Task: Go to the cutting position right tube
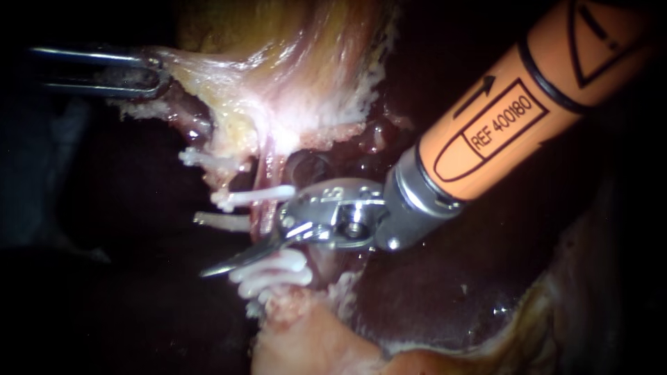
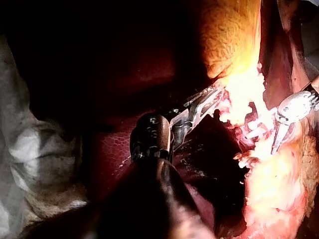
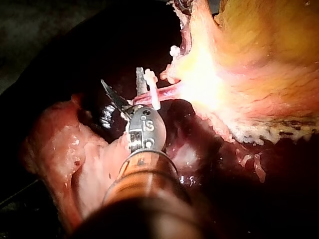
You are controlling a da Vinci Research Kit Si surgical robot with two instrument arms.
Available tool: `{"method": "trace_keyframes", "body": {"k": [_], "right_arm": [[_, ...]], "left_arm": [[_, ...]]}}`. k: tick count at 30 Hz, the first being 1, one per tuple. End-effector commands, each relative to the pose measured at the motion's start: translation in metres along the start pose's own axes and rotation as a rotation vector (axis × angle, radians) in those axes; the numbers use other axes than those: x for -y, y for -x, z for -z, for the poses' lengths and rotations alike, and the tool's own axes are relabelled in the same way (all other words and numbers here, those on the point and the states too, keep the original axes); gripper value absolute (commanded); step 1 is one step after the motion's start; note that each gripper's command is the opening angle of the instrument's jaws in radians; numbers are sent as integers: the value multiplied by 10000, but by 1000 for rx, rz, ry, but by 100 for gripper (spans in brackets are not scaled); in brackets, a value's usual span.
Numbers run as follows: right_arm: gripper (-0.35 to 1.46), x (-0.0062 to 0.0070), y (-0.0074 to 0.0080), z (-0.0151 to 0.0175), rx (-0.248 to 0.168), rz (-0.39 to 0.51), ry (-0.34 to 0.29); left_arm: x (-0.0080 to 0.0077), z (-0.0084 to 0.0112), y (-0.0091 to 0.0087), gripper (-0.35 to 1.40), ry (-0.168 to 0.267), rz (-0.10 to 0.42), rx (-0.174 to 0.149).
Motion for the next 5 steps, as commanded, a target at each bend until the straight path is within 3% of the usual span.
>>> {"method": "trace_keyframes", "body": {"k": [1,5], "right_arm": [[131,0,1,0,1,-2,0],[131,0,2,0,1,-2,0]], "left_arm": [[0,0,0,-35,0,0,0],[0,0,0,-35,0,0,0]]}}
